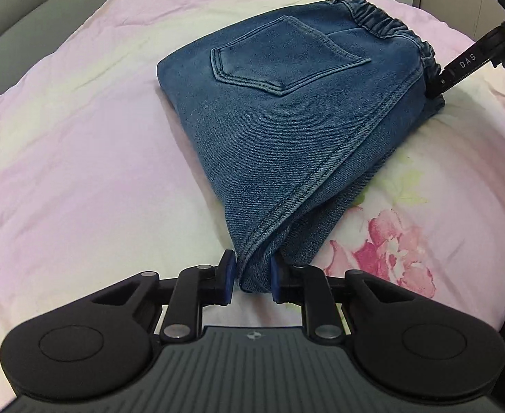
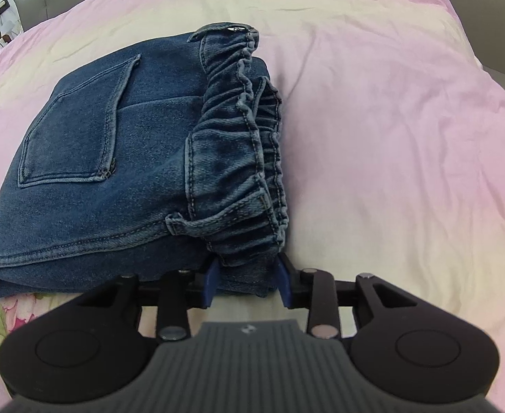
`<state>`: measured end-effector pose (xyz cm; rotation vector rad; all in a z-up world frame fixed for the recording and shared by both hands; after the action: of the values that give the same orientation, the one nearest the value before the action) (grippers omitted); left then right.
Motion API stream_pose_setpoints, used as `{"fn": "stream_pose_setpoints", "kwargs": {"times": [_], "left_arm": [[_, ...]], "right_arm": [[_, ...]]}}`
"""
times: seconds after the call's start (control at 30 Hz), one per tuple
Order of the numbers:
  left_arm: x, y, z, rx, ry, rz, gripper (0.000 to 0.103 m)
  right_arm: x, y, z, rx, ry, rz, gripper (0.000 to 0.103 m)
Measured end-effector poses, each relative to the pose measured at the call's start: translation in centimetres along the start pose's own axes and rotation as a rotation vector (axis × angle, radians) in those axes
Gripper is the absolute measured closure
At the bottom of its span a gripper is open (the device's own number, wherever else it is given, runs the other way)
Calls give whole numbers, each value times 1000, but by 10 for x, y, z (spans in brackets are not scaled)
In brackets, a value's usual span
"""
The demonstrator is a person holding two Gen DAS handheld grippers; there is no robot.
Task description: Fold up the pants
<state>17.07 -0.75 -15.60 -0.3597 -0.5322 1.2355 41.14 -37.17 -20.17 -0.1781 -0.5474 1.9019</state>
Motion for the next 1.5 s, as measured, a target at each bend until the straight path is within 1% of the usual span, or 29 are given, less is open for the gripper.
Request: {"fn": "stream_pose_setpoints", "kwargs": {"times": [0.07,0.13,0.23,0.33,0.4,0.47,0.53,0.57,0.6,0.63,0.7,0.73,0.8,0.87,0.93,1.0,1.03,1.1,1.2,1.27,1.3,1.37,1.43,1.5], "left_arm": [[1,2,6,-12,16,-12,80],[6,1,12,-5,50,7,80],[16,-3,25,4,99,44,77],[26,-4,41,-15,102,60,77],[37,-8,48,-32,126,121,76],[50,-16,51,-54,144,196,69],[60,-25,51,-82,140,259,65],[65,-30,49,-93,138,292,62],[70,-35,46,-100,139,332,61],[74,-40,42,-104,147,370,59],[82,-51,31,-111,172,436,53],[86,-56,24,-110,183,464,49],[94,-67,6,-99,218,510,46],[100,-75,-12,-82,237,572,44],[107,-81,-29,-66,269,634,44],[113,-84,-45,-47,305,686,44],[115,-85,-52,-38,321,704,44],[118,-87,-64,-20,340,727,44],[121,-87,-80,8,355,741,44],[122,-87,-88,17,378,739,43],[123,-87,-91,19,385,737,43],[126,-87,-96,25,399,743,37],[127,-87,-103,36,411,745,37],[126,-87,-108,45,414,746,36]], "right_arm": [[-2,0,-2,2,3,2,73],[-4,-1,-2,2,1,-2,72],[-3,0,0,5,2,-7,73],[0,3,7,24,22,12,73],[0,6,16,28,25,22,73],[-3,6,27,14,3,0,73],[-6,2,41,-10,-28,-43,70],[-8,-3,48,-28,-43,-72,64],[-9,-8,53,-46,-55,-99,56],[-11,-12,57,-62,-68,-125,51],[-14,-25,61,-94,-86,-175,32],[-12,-32,62,-110,-87,-194,29],[-13,-47,54,-125,-83,-209,29],[-15,-61,42,-117,-90,-226,29],[-24,-71,27,-90,-110,-266,33],[-33,-76,13,-59,-130,-302,40],[-38,-78,8,-49,-148,-314,40],[-47,-81,-3,-17,-185,-333,41],[-57,-82,-19,54,-217,-344,41],[-65,-79,-29,87,-260,-385,41],[-69,-78,-35,101,-289,-406,41],[-76,-75,-42,118,-339,-442,41],[-80,-73,-49,126,-393,-464,44],[-83,-71,-55,130,-450,-495,51]]}}
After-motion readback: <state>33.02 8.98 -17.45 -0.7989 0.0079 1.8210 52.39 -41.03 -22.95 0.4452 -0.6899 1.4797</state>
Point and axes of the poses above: each gripper's, at about its wrist camera, not at the fingertips, and z roughly against the way its jaws point, x to its left, y to its underside, the point moved 3 cm from there along -z, roughly the way its jaws point, and after that the axes turned 3 degrees about -y, right-handed, at the moved point
